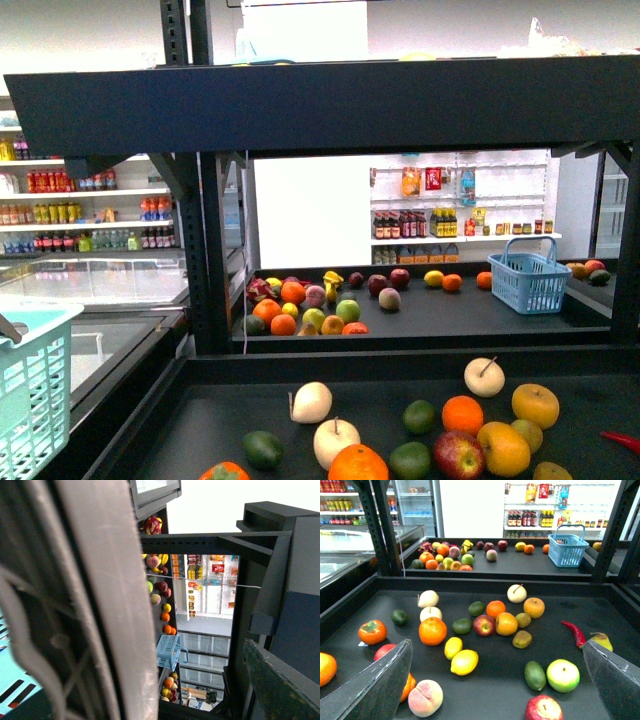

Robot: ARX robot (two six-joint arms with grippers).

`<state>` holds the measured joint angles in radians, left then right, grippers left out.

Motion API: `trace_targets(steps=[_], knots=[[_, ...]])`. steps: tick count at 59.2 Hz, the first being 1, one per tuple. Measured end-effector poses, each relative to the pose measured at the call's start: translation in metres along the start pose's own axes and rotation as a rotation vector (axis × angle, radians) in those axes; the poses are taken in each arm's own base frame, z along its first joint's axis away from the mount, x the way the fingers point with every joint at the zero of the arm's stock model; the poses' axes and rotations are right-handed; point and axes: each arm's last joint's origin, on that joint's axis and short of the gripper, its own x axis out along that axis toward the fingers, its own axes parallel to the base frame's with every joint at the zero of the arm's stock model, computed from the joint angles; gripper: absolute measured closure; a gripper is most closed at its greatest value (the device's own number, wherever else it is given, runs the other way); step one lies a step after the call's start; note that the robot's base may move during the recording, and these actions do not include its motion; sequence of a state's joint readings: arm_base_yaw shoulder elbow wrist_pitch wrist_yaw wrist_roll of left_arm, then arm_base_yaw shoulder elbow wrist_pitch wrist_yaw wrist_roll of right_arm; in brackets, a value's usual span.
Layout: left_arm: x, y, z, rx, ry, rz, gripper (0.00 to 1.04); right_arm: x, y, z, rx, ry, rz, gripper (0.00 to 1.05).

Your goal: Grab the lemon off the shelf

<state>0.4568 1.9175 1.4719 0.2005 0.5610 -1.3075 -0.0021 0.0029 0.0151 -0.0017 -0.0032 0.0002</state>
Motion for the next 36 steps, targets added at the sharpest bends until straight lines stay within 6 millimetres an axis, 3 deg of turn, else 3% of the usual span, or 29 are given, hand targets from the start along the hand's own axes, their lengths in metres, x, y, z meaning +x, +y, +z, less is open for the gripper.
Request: trace_targets(steps=[18,23,36], knots=[[0.002,0.001,-0.001,0.021,-0.006,0.008,0.84,0.0,0.0,0.0,0.0,0.0,0.0,0.02],[0.0,0.0,-0.004,0.025,0.005,0.014,0.89,0.0,0.0,0.0,0.0,0.0,0.0,0.02],[-0.023,-0.02,-0.037,0.203,0.098,0.001,0.91,0.0,0.0,0.0,0.0,0.0,0.0,0.02]])
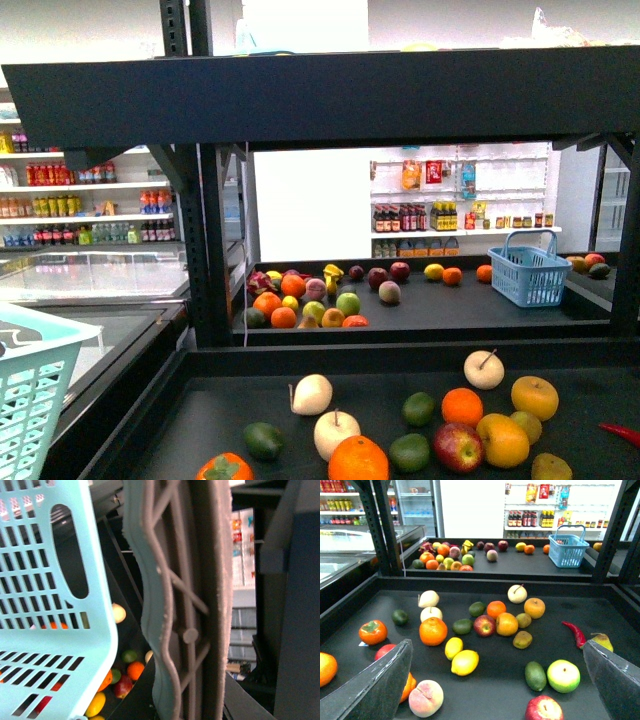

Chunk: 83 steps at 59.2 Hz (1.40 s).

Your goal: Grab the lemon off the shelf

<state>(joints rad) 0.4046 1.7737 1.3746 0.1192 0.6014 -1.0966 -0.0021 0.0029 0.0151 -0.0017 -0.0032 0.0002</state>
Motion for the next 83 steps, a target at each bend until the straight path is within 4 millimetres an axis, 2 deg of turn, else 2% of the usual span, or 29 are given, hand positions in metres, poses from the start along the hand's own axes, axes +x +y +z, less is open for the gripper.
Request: trace_targets(steps=[13,21,31,39,51,61,83], knots=[[-0.018,-0.033,-0.037,0.175,0.107,-0.085,0.92,0.0,0.0,0.0,0.0,0.0,0.0,0.02],[-0.018,-0.043,-0.064,0.244,0.196,-0.129,0.92,0.0,0.0,0.0,0.0,0.0,0.0,0.02],[-0.002,-0.051,-0.105,0.308,0.324,-0.161,0.92,0.0,0.0,0.0,0.0,0.0,0.0,0.02],[0.013,-0.064,-0.154,0.373,0.453,-0.217,0.93,0.0,0.0,0.0,0.0,0.0,0.0,0.02],[0.042,-0.066,-0.205,0.437,0.594,-0.261,0.93,0.0,0.0,0.0,0.0,0.0,0.0,0.02],[0.057,-0.069,-0.229,0.453,0.644,-0.278,0.93,0.0,0.0,0.0,0.0,0.0,0.0,0.02],[0.067,-0.08,-0.263,0.479,0.703,-0.316,0.93,0.0,0.0,0.0,0.0,0.0,0.0,0.02]])
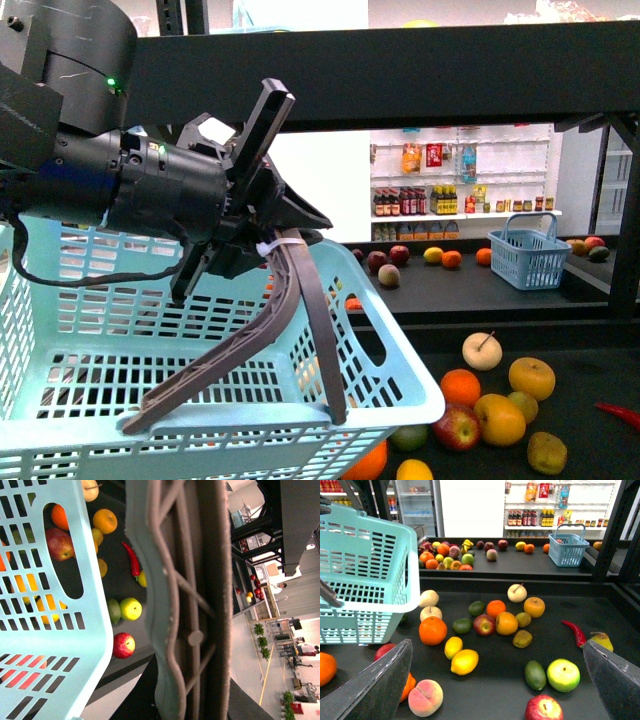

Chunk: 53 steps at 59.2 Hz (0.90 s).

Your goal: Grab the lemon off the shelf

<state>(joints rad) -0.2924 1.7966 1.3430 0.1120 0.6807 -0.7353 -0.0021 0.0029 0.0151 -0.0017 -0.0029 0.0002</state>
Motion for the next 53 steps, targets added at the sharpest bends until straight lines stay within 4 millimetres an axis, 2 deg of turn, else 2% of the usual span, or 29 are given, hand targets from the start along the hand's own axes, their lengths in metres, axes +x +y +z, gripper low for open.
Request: trace_targets(steps=[20,25,29,32,37,43,48,53], knots=[[0.012,-0.011,-0.005,0.032,0.015,-0.017,0.93,0.0,0.0,0.0,0.001,0.002,-0.003,0.02],[0.013,-0.012,-0.006,0.033,0.015,-0.015,0.93,0.002,-0.001,-0.003,0.031,0.173,-0.149,0.02],[0.013,-0.012,-0.006,0.033,0.014,-0.015,0.93,0.007,-0.002,-0.006,0.039,0.284,-0.197,0.02],[0.013,-0.012,-0.006,0.038,0.014,-0.014,0.93,0.016,-0.004,-0.007,0.071,0.367,-0.193,0.02],[0.014,-0.012,-0.006,0.037,0.015,-0.014,0.93,0.039,-0.016,0.003,0.138,0.418,-0.187,0.02],[0.014,-0.012,-0.006,0.038,0.015,-0.014,0.93,0.077,-0.035,0.009,0.184,0.475,-0.203,0.02],[0.014,-0.011,-0.006,0.038,0.014,-0.012,0.93,0.113,-0.049,-0.001,0.229,0.585,-0.206,0.02],[0.014,-0.011,-0.006,0.038,0.014,-0.012,0.93,0.151,-0.058,-0.024,0.25,0.711,-0.207,0.02]])
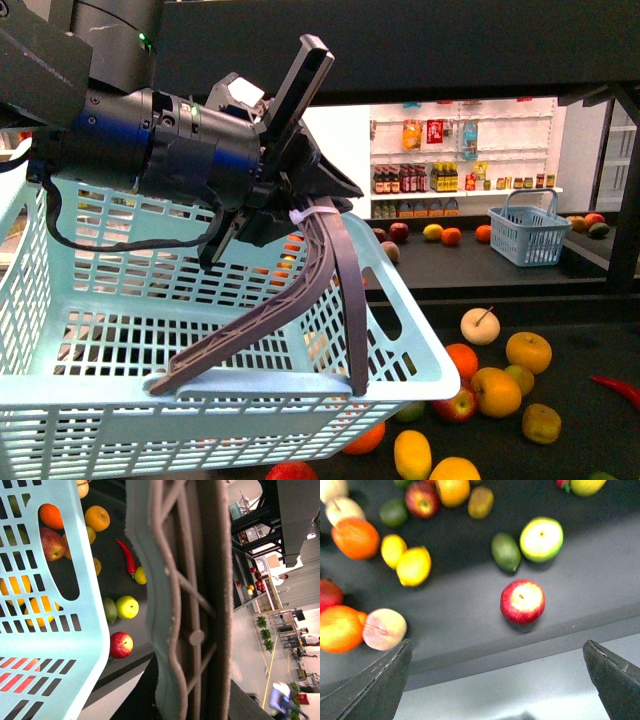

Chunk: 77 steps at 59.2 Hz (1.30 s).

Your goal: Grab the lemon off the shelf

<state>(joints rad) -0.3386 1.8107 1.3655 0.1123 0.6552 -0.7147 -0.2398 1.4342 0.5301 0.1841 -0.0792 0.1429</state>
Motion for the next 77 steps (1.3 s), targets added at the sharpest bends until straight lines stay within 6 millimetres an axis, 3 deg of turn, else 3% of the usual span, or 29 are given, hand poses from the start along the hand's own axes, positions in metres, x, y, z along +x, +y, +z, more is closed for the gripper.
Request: trace_targets(steps=[12,20,30,39,56,77], knots=[[0.001,0.001,-0.001,0.003,0.004,-0.002,0.94,0.112,0.02,-0.01,0.005,0.29,-0.007,0.02],[0.001,0.001,-0.001,0.004,0.003,0.0,0.94,0.156,0.046,-0.017,0.013,0.365,0.007,0.02],[0.001,0.001,-0.001,0.004,0.003,0.0,0.94,0.196,0.08,-0.016,0.027,0.369,0.017,0.02],[0.001,0.001,-0.001,0.004,0.004,-0.001,0.94,0.223,0.101,-0.01,0.046,0.352,0.005,0.02],[0.001,0.001,-0.001,0.004,0.003,0.0,0.94,0.268,0.119,0.0,0.109,0.345,-0.027,0.02],[0.001,0.001,-0.001,0.004,0.004,-0.001,0.94,0.297,0.145,0.012,0.148,0.325,-0.004,0.02]])
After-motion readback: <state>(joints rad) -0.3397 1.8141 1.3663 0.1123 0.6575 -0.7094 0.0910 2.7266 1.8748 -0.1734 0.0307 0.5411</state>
